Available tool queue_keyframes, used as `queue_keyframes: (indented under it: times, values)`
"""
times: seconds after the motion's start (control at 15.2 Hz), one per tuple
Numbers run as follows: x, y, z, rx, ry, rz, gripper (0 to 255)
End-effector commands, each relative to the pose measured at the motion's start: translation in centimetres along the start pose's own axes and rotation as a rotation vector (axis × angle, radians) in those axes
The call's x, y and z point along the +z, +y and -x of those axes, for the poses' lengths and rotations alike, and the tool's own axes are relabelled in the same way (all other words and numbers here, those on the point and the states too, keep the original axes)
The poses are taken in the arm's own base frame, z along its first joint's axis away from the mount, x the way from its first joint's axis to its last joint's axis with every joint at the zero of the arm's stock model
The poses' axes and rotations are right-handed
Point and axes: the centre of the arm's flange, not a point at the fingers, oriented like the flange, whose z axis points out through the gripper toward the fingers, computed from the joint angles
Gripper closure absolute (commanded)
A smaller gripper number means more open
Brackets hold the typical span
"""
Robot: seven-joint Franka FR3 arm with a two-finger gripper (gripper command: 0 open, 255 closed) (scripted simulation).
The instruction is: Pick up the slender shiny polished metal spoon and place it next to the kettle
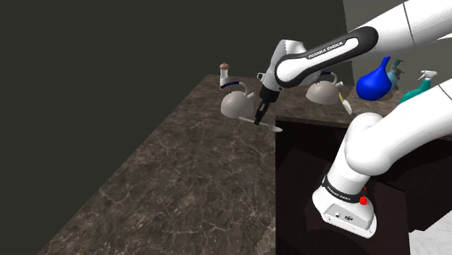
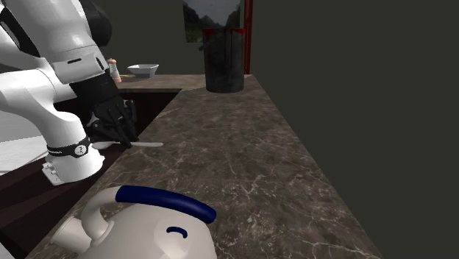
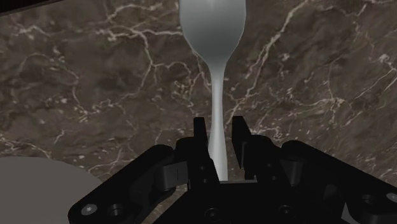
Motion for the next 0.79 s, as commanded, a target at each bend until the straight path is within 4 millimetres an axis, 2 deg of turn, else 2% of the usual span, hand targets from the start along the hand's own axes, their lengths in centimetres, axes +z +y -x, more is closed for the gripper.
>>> queue_keyframes:
  times: [0.0,0.73]
  values:
    - [1.1,0.1,0.2,0.000,0.001,0.000,255]
    - [7.0,0.8,1.5,0.000,0.001,0.000,255]
